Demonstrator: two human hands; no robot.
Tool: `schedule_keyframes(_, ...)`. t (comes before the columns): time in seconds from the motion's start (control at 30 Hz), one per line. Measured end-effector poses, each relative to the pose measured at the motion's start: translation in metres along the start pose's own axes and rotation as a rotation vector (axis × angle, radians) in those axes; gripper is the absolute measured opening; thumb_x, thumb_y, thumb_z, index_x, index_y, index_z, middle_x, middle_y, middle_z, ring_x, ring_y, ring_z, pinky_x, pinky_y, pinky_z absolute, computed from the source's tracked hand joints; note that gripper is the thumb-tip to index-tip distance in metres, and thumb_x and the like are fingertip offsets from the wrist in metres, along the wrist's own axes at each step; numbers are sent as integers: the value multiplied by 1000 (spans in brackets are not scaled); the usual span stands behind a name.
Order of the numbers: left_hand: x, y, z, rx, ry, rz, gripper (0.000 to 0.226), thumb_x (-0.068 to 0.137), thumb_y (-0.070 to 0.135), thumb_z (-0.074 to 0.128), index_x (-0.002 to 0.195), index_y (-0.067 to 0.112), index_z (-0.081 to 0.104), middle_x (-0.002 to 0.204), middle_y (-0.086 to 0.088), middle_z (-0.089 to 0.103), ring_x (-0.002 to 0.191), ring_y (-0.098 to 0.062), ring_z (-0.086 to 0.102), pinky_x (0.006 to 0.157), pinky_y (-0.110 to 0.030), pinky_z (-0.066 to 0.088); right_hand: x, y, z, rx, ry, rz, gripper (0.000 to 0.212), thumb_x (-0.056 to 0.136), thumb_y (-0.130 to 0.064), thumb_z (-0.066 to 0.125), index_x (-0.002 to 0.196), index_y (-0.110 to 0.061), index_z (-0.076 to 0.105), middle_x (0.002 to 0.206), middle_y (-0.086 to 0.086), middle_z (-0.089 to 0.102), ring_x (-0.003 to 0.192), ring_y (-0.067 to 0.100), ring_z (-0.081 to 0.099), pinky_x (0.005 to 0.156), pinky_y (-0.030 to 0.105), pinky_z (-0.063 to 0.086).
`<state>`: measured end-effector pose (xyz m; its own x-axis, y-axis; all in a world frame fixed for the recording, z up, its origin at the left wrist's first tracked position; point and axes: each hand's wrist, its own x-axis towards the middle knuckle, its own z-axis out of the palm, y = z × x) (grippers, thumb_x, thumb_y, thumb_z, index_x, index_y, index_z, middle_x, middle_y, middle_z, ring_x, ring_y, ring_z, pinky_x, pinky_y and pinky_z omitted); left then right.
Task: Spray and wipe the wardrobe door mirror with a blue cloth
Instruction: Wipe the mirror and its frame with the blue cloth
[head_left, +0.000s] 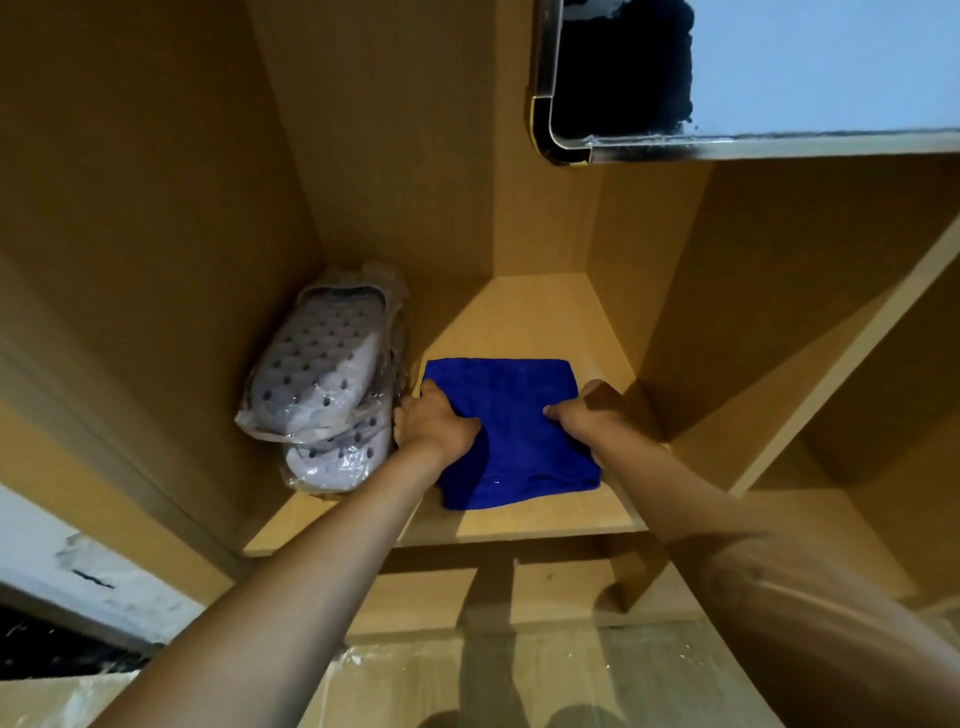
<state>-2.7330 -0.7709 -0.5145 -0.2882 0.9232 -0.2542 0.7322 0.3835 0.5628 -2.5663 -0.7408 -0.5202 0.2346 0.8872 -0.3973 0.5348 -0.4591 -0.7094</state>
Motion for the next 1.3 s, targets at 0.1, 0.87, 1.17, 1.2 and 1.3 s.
schedule_keyframes(0.1,2,1,0,-7,4,-34,71,88,31,64,144,8,26,144,-18,37,133,-37,35,109,-43,36,2,0,-1,13,-38,24,41,94,-28,63,125,-5,50,121,14,59,109,31,58,91,39,53)
schedule_keyframes(0.87,-36,1,-23,-736,19,69,21,93,16,60,108,15,46,112,-1,59,96,-19,58,81,-43,53,-55,5,-14,672,-149,-77,26,85,-21,74,98,-32,54,108,-2,64,99,23,64,88,47,57)
schedule_keyframes(1.17,-119,37,-81,-778,-103,-140,26,92,13,63,115,17,54,106,1,64,88,-17,61,69,-31,49,-164,-10,-75,694,-204,-61,24,96,-11,59,109,-31,59,115,-1,68,106,22,64,94,49,53)
schedule_keyframes(1.2,-133,41,-89,-754,-120,-156,29,91,13,64,118,15,55,108,1,65,90,-18,61,70,-30,49,-181,-12,-85,701,-216,-23,25,96,-11,58,107,-33,60,113,-2,68,105,22,65,93,50,54)
schedule_keyframes(1.3,-179,55,-116,-716,-173,-201,38,89,10,66,124,17,54,113,0,65,93,-16,62,65,-26,49,-234,-20,-116,698,-228,78,24,97,-10,56,103,-33,60,107,-3,70,101,22,67,90,50,56)
